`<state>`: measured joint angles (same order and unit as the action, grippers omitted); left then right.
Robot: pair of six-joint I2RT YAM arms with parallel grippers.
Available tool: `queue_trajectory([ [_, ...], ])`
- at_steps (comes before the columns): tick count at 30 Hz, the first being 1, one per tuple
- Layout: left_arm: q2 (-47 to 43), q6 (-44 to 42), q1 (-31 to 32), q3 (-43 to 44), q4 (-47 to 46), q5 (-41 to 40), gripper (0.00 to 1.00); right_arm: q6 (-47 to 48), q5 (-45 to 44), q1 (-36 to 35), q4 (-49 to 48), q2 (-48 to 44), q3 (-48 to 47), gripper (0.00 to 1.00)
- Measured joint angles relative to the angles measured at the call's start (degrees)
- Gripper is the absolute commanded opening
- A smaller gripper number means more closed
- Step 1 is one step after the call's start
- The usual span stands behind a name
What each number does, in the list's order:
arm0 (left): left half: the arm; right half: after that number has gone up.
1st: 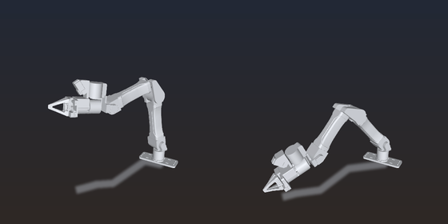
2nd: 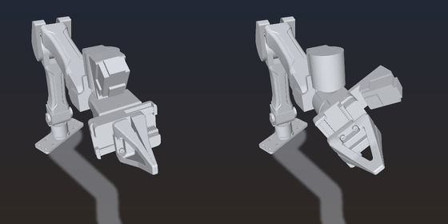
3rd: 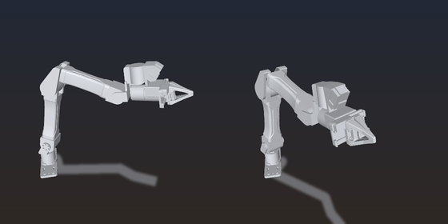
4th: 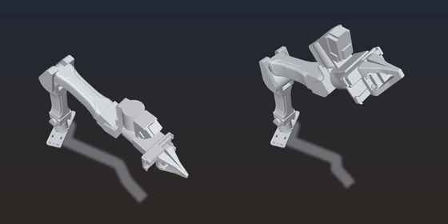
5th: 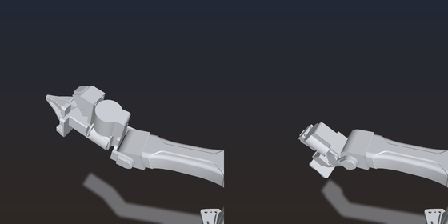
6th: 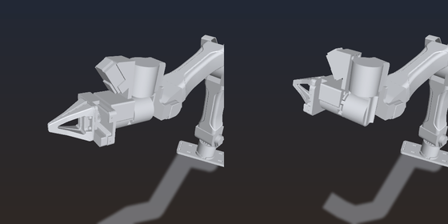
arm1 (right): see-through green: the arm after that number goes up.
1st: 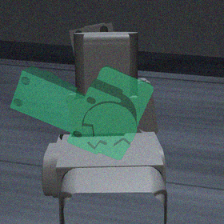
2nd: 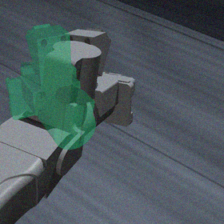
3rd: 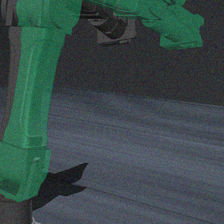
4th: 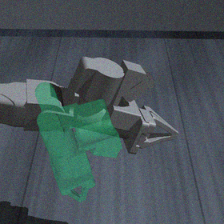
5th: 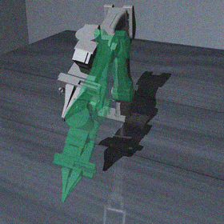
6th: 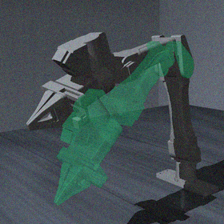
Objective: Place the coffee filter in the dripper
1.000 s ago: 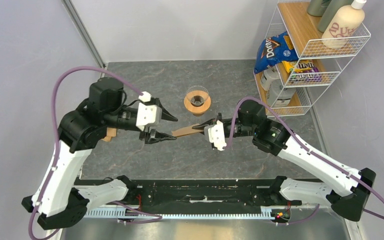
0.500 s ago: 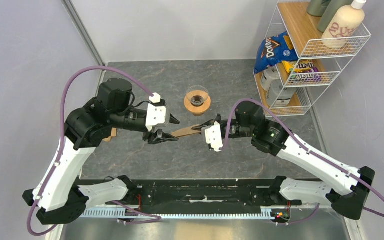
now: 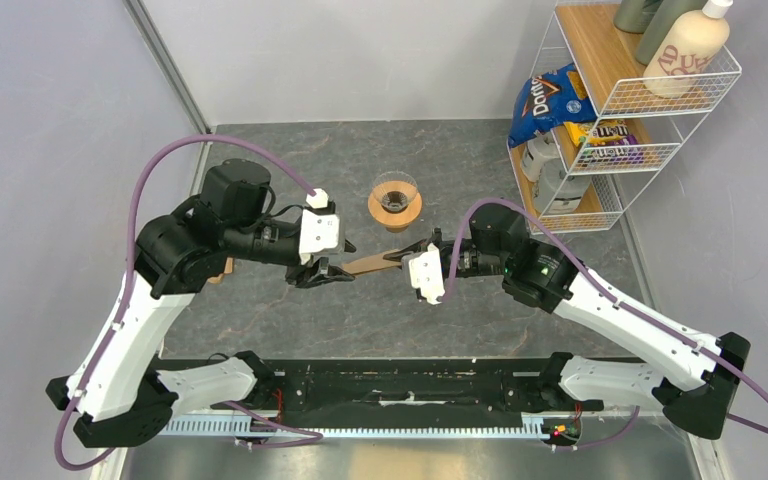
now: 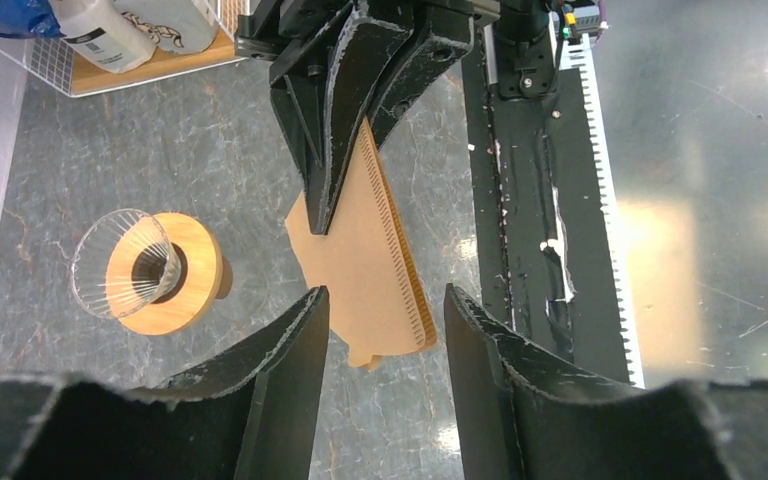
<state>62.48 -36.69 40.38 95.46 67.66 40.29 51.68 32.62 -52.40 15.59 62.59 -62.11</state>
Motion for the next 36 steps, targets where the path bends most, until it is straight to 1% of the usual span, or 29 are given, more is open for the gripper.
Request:
queue_trajectory([
  [17, 0.2, -1.8, 0.0, -0.3, 0.0, -2.8, 0.5, 0.9, 0.0, -0.4, 0.0, 0.0, 0.0, 0.0],
  [21, 0.2, -2.0, 0.0, -0.4, 0.0, -2.7, 0.53, 0.8, -0.2, -0.4, 0.0, 0.0, 0.0, 0.0],
  [25, 0.2, -2.0, 0.1, -0.4, 0.1, -2.5, 0.53, 0.3, -0.4, -0.4, 0.1, 0.2, -0.2, 0.0],
  [30, 0.4, -2.1, 0.6, -0.4, 0.1, -2.8, 0.52, 0.2, -0.5, -0.4, 0.1, 0.2, -0.3, 0.0],
  [36, 1.2, -2.2, 1.5, -0.8, 0.0, -4.0, 0.48, 0.2, -0.6, -1.0, 0.1, 0.2, -0.3, 0.0],
])
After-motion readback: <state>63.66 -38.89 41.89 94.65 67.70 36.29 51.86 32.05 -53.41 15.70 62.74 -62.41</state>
